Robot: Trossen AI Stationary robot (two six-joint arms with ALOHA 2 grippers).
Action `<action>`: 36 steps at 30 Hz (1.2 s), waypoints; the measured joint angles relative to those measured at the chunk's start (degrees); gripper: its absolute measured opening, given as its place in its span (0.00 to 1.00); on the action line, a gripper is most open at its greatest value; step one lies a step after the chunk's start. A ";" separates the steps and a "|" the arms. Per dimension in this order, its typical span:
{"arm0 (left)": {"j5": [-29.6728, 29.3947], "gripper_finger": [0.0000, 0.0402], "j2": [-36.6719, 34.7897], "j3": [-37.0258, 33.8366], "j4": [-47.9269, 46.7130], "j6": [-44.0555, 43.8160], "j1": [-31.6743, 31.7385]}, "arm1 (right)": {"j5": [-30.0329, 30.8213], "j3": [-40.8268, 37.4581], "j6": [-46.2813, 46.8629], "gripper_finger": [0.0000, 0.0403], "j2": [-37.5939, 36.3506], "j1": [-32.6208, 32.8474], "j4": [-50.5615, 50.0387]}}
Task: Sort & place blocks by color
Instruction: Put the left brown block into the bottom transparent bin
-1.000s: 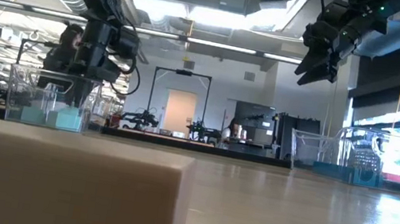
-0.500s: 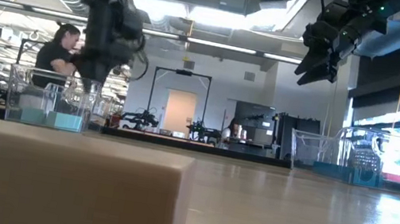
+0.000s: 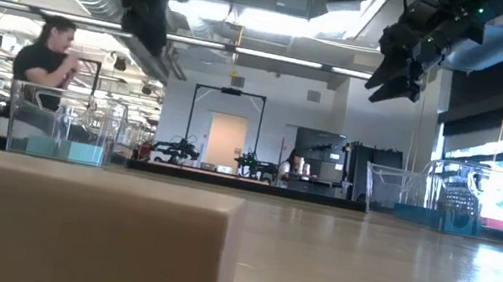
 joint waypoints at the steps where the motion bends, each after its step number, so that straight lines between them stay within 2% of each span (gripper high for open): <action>1: 0.04 0.49 -0.51 0.00 -0.02 -0.13 -1.68 | -1.72 0.00 -0.66 0.55 0.00 0.13 -0.82; 7: 0.26 0.49 -1.69 0.00 -0.08 -0.13 -12.64 | -19.93 0.00 -12.33 0.55 0.00 3.24 -7.95; 9: 0.33 0.49 -1.69 0.00 -0.24 -0.13 -16.15 | -22.52 0.00 -16.32 0.55 0.00 5.82 -11.13; 12: 0.27 0.49 -1.69 0.00 -0.28 -0.28 -21.05 | -21.68 0.00 -20.24 0.55 0.00 11.49 -14.67; 18: -2.30 0.48 -1.82 0.00 -1.90 -3.23 -27.83 | -16.69 0.00 -22.66 0.55 0.00 26.68 -13.07; 24: -1.78 0.48 -4.93 -0.04 -6.06 -3.35 -32.66 | -1.49 0.00 -20.54 0.55 0.38 44.84 -3.34; 26: -1.57 0.48 -6.66 -0.04 -6.48 -3.23 -34.64 | 3.85 0.00 -16.49 0.55 1.31 50.35 1.75; 32: -1.49 0.48 -12.18 -0.04 -9.21 -2.89 -40.26 | 11.38 0.00 -0.35 0.55 7.01 63.23 14.91; 36: -1.81 0.48 -14.78 -0.06 -10.30 -2.29 -43.14 | 17.56 0.00 6.97 0.55 12.70 69.92 21.87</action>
